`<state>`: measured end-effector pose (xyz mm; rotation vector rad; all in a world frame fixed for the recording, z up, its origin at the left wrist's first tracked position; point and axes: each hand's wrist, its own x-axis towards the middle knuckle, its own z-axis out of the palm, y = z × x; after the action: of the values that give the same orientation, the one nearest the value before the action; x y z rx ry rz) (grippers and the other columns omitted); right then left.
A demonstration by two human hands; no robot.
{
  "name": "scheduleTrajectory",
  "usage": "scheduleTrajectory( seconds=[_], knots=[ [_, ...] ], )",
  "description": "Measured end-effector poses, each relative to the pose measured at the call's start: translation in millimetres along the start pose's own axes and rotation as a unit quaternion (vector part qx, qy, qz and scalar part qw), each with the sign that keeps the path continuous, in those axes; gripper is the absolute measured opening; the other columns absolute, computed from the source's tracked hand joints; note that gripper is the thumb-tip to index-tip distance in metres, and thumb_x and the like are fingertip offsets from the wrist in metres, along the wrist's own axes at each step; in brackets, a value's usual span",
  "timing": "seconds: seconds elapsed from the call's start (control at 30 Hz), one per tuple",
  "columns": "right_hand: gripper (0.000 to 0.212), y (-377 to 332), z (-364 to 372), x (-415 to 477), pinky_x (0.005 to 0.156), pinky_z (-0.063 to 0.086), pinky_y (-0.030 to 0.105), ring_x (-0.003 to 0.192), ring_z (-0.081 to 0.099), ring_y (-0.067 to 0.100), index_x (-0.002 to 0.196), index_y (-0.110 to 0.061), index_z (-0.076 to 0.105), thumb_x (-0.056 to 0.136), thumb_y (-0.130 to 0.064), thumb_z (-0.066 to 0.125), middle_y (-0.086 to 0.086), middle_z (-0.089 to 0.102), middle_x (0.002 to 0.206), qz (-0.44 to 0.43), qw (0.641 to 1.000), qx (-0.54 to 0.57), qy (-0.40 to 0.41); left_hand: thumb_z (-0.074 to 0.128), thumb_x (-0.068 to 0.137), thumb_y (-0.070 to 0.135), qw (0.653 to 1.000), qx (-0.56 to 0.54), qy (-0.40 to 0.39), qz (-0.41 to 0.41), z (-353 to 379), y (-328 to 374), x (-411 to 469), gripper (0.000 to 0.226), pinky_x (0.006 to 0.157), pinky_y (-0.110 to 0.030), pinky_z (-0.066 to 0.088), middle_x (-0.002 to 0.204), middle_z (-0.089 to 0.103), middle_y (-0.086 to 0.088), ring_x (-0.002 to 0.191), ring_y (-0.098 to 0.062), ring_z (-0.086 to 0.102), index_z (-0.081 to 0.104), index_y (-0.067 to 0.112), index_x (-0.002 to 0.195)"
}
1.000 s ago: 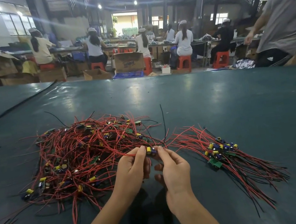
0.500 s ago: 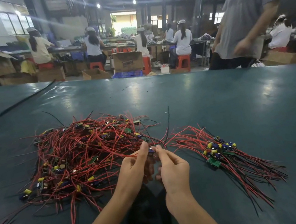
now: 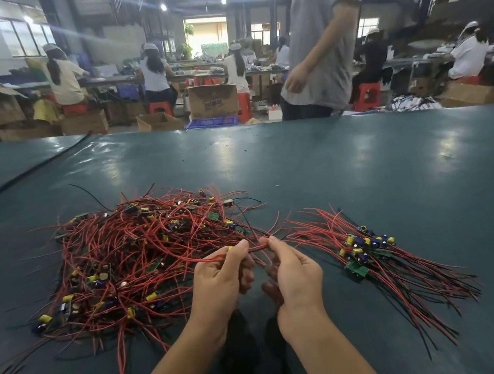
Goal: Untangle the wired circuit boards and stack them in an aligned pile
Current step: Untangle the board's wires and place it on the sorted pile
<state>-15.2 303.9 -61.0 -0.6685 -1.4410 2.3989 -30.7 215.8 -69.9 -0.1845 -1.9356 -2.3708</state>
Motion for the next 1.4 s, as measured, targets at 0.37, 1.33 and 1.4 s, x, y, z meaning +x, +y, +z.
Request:
scheduleTrajectory(
  seconds=[0.37,1.33,1.4],
  knots=[
    [0.024,-25,-19,18,0.034,0.026,0.017,0.033,0.032,0.004,0.067,-0.013,0.072,0.089,-0.014,0.063,-0.011,0.040,0.042,0.013,0.990,0.107,0.087,0.062,0.092,0.022,1.000,0.005,-0.005,0.000,2,0,-2,0.042,0.044,-0.017,0.039,0.050,0.053,-0.004,0.044,-0.010,0.046,0.062,0.018,0.050],
    [0.027,-1,-3,-4,0.074,0.060,0.043,0.067,0.060,0.022,0.067,-0.024,0.079,0.086,-0.042,0.072,0.024,0.060,0.068,-0.002,1.000,-0.021,-0.020,0.061,0.076,0.062,0.998,0.028,-0.054,0.011,-7,-8,5,0.042,0.049,-0.016,0.044,0.058,0.062,0.002,0.050,-0.008,0.056,0.070,0.022,0.064],
    [0.032,5,2,-11,0.084,0.059,0.051,0.076,0.066,0.030,0.070,-0.019,0.080,0.086,-0.045,0.070,0.016,0.069,0.077,-0.002,0.999,-0.020,-0.041,0.059,0.078,0.060,0.998,0.039,-0.048,0.011,-8,-8,6,0.040,0.052,-0.014,0.045,0.059,0.064,0.005,0.052,-0.005,0.060,0.068,0.025,0.061]
  ],
)
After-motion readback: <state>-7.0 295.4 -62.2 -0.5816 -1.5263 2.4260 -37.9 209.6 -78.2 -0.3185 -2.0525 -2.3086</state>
